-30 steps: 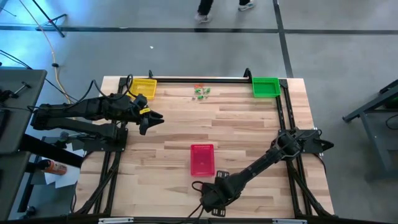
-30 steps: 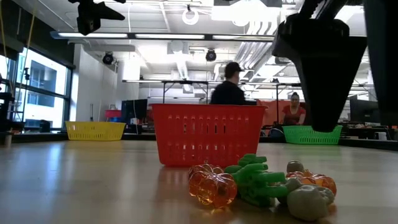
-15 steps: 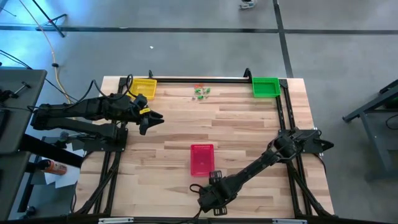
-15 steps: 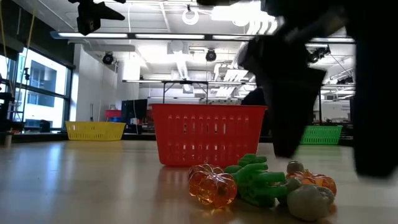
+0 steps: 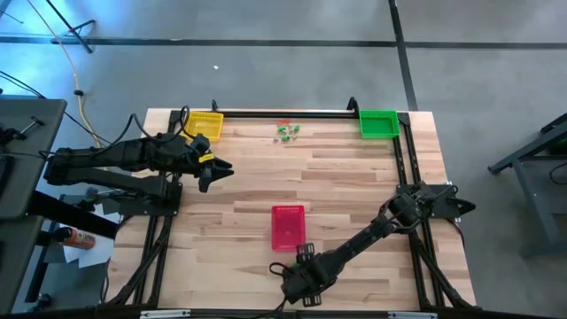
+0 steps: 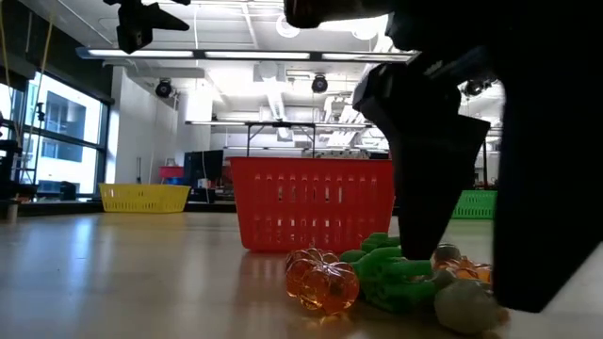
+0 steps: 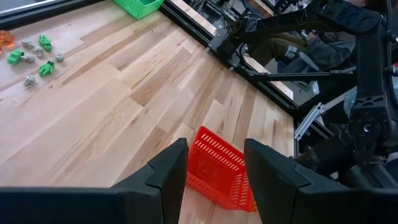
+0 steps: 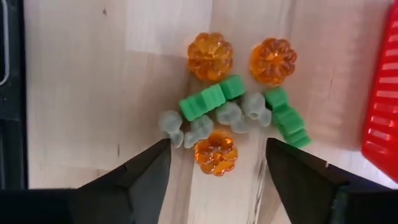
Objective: Sort Halloween decoration
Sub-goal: Put the orange pumpkin toy into the red bin
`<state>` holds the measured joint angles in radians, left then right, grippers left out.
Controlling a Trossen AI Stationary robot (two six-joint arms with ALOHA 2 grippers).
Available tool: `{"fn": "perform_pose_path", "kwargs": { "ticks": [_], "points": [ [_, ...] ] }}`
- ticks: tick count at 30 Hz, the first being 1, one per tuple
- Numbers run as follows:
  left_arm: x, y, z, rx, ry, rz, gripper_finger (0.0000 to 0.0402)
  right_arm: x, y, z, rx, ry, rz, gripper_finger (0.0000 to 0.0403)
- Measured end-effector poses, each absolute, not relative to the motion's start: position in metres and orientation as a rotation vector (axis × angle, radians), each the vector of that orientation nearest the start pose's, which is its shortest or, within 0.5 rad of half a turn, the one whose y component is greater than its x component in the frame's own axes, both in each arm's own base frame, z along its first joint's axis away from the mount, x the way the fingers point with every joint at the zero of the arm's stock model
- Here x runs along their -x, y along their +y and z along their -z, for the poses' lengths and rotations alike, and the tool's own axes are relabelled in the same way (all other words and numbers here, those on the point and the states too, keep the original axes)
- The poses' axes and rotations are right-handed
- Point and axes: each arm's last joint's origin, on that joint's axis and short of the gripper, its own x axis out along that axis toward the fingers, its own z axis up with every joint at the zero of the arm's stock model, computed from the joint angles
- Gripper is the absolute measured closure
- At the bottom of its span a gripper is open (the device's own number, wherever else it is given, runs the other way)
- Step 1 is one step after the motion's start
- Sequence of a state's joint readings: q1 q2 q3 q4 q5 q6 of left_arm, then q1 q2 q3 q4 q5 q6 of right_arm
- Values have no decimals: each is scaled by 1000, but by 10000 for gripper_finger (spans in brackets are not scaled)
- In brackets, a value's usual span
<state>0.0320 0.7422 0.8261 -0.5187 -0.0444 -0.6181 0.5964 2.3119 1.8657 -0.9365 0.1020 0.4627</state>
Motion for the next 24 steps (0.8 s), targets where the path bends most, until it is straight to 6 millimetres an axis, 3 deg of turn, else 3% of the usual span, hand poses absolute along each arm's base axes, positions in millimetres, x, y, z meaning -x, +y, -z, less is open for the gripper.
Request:
{"fn": "perform_pose_path", "kwargs": {
  "ticks": [8,24],
  "points": [
    [-152,6,-321,604,398,-207,252,-380,255,-142,65,1387,-114,216],
    [-152,6,-322,604,398,-207,252,-380,256,-139,38,1393,-108,277]
  ]
}}
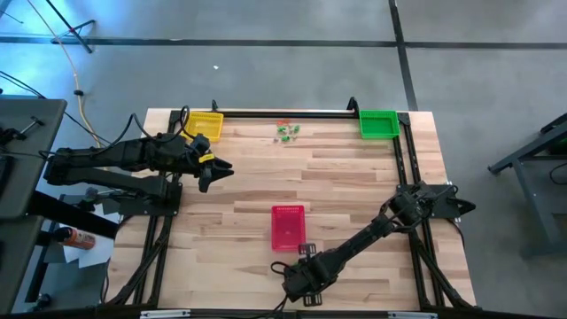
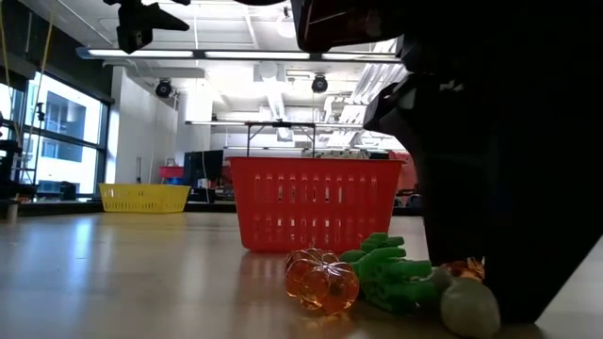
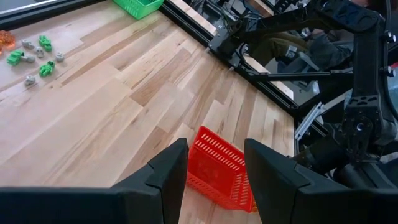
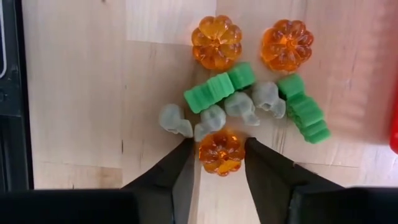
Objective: Sort Halloween decoration
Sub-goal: Put the orange pumpkin toy into the red bin
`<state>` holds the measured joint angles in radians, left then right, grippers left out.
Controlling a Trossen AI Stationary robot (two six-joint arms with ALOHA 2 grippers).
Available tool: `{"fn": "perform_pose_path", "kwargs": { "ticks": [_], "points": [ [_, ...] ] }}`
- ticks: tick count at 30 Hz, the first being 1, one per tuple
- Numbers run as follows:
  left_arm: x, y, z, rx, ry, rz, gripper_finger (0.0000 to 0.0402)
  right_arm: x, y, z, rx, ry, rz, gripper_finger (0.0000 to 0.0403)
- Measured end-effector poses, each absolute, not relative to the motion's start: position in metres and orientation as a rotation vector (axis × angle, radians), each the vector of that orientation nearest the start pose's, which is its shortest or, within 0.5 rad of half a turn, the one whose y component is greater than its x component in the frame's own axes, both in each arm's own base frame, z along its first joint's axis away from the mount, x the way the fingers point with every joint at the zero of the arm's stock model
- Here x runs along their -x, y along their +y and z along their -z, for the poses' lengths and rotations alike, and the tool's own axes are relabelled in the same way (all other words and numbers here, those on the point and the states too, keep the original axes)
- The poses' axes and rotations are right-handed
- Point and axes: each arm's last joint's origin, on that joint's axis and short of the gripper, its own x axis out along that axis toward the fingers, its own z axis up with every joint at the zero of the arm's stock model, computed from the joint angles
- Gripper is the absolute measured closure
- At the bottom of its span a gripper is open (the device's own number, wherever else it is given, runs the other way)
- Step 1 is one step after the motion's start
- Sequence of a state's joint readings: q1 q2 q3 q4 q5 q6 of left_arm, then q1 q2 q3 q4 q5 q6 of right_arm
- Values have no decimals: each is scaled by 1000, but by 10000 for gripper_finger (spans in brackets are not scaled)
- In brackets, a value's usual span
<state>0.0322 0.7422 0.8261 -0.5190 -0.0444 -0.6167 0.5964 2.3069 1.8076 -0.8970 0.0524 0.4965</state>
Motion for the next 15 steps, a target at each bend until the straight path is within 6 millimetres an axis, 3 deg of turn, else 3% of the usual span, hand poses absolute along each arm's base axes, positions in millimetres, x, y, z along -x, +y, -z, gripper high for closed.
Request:
{"fn": "perform_pose_path", "kwargs": {
  "ticks": [15],
  "points": [
    [-152,6,-321,603,398,-207,252,-376,251,-150,95,1377,-85,301]
  ]
}}
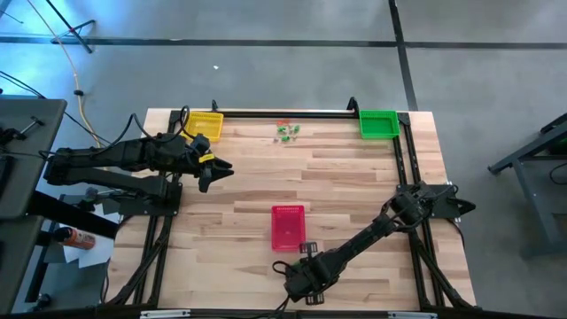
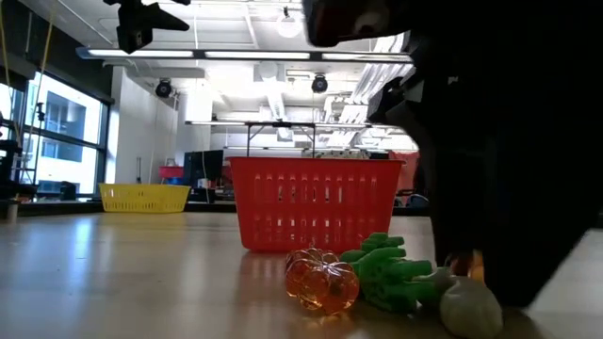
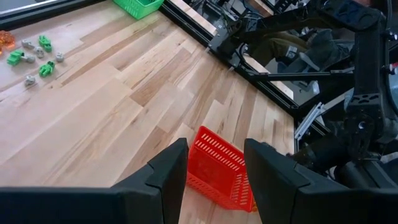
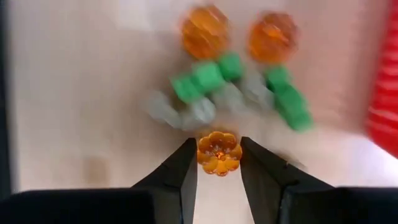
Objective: Sort Halloween decoration
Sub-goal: Put the orange pumpkin toy into the red bin
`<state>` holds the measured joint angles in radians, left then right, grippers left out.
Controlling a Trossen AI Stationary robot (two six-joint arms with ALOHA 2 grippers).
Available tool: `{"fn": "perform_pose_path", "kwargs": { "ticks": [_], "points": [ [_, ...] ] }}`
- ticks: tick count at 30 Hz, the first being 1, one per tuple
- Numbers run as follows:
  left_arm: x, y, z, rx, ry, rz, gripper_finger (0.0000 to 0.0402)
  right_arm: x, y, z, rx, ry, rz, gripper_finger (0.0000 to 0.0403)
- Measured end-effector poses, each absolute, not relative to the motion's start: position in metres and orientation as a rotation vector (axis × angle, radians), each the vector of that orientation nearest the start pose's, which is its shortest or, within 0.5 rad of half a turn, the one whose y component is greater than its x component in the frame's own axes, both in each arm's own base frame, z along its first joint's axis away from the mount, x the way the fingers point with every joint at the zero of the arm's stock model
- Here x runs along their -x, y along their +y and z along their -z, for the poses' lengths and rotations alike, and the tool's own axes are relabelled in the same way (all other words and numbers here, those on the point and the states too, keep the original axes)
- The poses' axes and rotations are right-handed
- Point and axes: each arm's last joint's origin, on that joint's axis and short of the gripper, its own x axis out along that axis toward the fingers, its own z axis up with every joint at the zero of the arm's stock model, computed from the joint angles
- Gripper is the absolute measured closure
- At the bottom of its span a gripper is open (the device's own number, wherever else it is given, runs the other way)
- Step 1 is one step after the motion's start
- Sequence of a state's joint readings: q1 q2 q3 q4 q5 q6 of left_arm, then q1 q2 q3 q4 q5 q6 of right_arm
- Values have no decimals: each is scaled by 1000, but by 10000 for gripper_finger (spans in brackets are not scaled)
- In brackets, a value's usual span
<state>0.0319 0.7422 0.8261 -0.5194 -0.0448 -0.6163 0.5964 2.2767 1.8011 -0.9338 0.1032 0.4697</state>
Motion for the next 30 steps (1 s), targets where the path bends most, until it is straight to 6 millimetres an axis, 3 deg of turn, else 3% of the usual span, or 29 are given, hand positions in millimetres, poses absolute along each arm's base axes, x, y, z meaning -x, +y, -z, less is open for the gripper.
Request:
{"fn": "perform_pose_path", "kwargs": {
  "ticks": [8,19,22,25,30],
  "points": [
    [-152,6,-321,599,399,-206,252,-365,244,-172,151,1410,-87,301],
    [-152,6,-322,601,398,-206,252,-335,220,-258,164,1302,-45,302],
    [-152,6,-322,603,397,-207,252,-324,210,-273,137,1251,19,302],
    [-152,6,-322,603,397,-206,252,-311,199,-278,83,1205,95,302],
    [-152,6,-322,603,398,-207,252,-297,184,-264,-79,1047,174,302]
  ]
}}
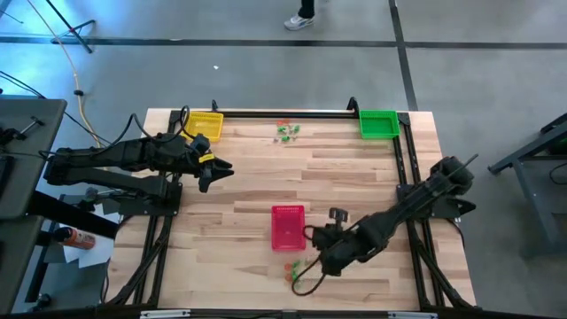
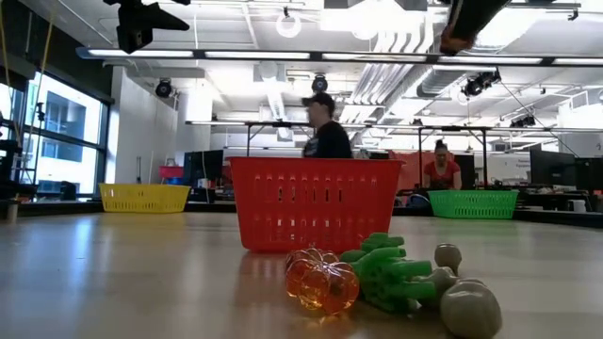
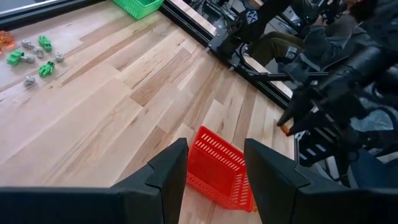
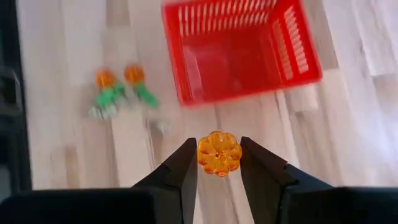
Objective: Sort Halloween decoration
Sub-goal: Put the orange pumpkin toy into the red bin
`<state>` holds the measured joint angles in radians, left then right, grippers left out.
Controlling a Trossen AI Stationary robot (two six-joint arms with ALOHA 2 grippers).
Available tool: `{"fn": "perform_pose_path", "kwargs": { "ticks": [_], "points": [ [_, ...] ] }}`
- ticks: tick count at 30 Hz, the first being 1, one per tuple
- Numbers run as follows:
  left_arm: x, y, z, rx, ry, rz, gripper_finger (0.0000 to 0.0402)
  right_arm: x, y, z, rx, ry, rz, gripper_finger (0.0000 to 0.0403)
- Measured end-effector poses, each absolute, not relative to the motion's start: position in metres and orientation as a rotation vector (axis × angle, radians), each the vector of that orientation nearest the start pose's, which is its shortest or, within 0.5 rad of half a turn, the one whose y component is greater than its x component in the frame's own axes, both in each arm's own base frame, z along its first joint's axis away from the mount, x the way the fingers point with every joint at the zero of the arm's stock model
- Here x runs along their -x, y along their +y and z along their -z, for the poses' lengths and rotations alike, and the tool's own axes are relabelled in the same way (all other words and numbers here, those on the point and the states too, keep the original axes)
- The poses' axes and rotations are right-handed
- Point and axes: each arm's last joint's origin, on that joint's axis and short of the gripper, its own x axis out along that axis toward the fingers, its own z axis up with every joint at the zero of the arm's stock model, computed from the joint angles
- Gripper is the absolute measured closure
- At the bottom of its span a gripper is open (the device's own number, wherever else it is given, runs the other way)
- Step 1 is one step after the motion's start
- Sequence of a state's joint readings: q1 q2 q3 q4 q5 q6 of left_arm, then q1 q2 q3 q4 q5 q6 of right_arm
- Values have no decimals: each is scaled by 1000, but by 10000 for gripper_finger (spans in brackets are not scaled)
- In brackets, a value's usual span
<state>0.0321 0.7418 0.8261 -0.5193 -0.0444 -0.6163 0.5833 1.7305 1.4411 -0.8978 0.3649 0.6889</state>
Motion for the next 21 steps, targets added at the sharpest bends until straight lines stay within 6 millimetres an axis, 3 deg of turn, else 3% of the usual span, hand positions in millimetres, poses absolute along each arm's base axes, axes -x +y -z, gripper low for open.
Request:
{"fn": "perform_pose_path", "kwargs": {
  "ticks": [5,8,16,21],
  "points": [
    [-152,6,-322,596,396,-206,252,-312,162,-258,-261,789,198,302],
    [-152,6,-322,603,394,-210,252,-329,145,-263,-261,702,172,302],
    [-152,6,-322,611,394,-212,252,-361,100,-276,-46,883,46,302],
    [-152,6,-322,611,396,-213,252,-375,93,-271,89,1007,-76,302]
  ]
}}
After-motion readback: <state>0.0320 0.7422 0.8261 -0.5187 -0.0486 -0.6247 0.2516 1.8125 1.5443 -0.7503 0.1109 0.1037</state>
